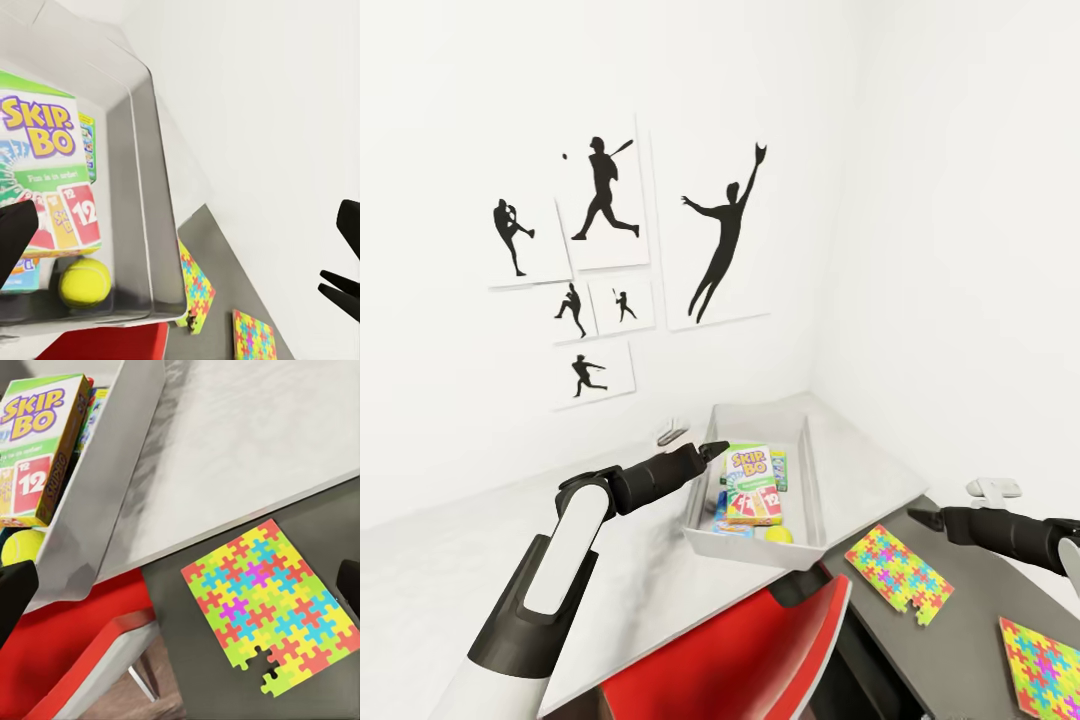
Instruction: Put all the toys in the child's room - the three board games (two on the bed and one on the table), the two jigsaw puzzles on the table, and the tennis ball on the table - inside the toy box on the table in the child's room.
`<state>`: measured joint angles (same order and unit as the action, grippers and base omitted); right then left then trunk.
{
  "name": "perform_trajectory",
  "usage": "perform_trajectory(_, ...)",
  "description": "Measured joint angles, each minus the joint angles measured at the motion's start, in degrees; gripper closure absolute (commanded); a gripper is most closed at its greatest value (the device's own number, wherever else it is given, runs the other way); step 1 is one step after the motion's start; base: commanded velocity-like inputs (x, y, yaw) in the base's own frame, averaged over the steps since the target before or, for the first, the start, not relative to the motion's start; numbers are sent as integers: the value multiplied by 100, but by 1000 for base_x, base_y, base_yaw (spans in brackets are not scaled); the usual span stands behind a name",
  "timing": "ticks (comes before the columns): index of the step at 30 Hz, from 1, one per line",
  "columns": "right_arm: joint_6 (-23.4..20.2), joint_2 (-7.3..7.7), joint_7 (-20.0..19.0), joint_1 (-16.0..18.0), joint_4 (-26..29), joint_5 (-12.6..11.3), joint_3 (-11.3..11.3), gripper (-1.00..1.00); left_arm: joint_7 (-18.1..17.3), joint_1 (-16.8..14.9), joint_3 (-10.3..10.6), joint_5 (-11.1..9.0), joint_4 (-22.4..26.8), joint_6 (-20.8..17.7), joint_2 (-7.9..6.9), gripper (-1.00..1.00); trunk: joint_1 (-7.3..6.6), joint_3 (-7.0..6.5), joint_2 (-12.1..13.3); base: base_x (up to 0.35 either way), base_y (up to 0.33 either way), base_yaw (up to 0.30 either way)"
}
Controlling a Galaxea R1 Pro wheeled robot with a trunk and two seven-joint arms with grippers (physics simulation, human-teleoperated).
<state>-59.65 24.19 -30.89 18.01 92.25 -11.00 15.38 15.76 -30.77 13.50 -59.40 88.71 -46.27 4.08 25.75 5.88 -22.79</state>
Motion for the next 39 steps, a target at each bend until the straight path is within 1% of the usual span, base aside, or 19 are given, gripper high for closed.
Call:
perform_trajectory(9,-1,10,1,1,1,-1,3,-100,2,0,3,-1,0,1,3,-100,0,-1,0,0,70,-218)
perform_trajectory(29,-2,-28,4,2,1,-1,-70,-100,4,-7,14,36,-43,4,42,-100,0,-44,0,0,7,-280)
perform_trajectory(32,-2,-28,3,2,1,-4,-63,-100,6,-28,8,36,-111,3,49,-100,0,-53,0,0,0,-286)
perform_trajectory(35,-2,-28,2,2,1,-7,-44,-100,8,-85,2,32,-292,6,71,-100,0,-62,1,0,0,-284)
perform_trajectory(36,-2,-28,2,2,1,-8,-38,-100,9,-121,1,29,-373,15,82,-100,0,-66,1,0,0,-283)
perform_trajectory(39,-2,-27,3,2,1,-18,-18,-100,5,-368,21,16,-826,118,158,-100,0,-76,1,0,0,-282)
